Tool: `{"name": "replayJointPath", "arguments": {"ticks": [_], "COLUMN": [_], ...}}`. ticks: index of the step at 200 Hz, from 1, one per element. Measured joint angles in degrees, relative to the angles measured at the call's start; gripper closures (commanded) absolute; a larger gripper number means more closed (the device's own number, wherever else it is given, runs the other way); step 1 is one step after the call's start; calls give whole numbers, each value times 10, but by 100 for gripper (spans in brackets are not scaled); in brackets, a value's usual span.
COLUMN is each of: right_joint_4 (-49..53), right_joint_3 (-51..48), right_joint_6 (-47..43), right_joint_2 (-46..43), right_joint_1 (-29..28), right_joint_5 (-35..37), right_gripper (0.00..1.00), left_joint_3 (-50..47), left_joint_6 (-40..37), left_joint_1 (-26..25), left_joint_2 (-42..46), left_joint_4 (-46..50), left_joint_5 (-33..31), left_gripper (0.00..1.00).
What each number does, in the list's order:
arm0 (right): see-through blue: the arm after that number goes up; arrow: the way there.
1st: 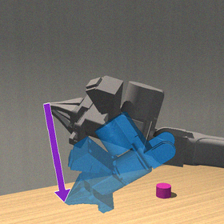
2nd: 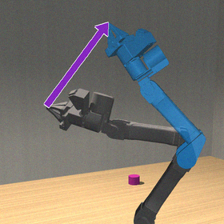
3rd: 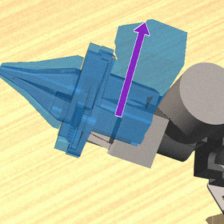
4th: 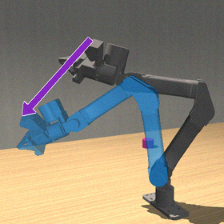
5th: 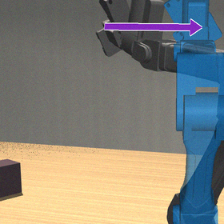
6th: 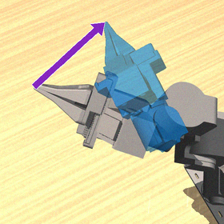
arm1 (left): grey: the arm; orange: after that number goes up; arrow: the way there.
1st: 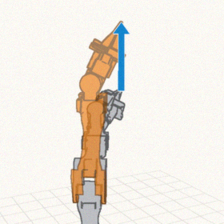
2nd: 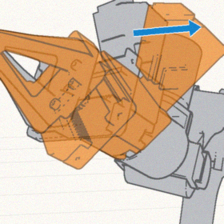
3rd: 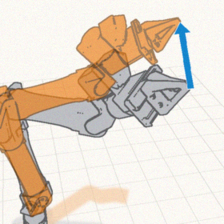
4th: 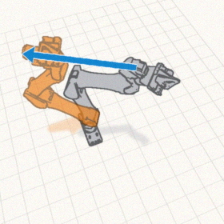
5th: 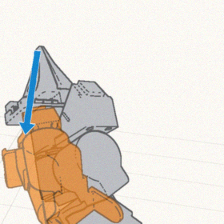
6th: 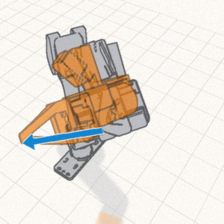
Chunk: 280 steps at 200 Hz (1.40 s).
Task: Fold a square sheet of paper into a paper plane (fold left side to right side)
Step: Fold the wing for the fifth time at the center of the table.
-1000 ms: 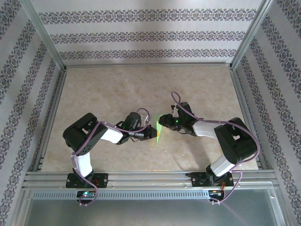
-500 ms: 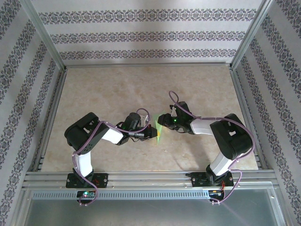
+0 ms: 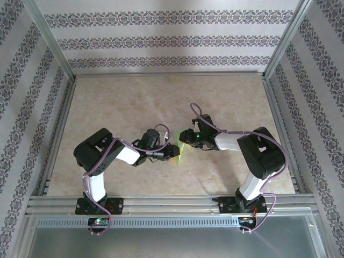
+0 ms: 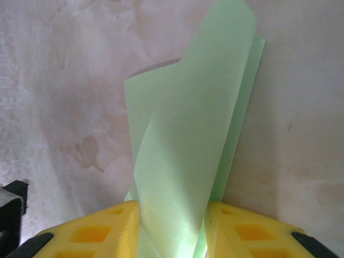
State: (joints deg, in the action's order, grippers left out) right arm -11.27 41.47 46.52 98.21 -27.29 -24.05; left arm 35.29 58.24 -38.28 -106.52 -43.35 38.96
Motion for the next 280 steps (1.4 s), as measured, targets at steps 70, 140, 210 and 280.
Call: {"name": "replayJointPath", "arguments": {"ticks": [70,140,210,280], "right_joint_4": [11,17,25,30], "right_joint_3": [5,8,12,14], "right_joint_6": [-4,-6,-13,-19], "right_joint_2": [0,0,1,1], "right_joint_1": [-3,-3,-5,-6], "right_joint_5": [7,7,9,14], "right_gripper": [62,62,62,61], "left_joint_3": [-7,44,60,53], "left_joint_6": [-5,4,14,10], "left_joint_1": [50,50,53,53], "left_joint_2": [41,-27,-54,-52], "left_joint_4": [14,10,5,10], "left_joint_5": [3,21,29,8], "left_gripper": [63,65,88,95]}}
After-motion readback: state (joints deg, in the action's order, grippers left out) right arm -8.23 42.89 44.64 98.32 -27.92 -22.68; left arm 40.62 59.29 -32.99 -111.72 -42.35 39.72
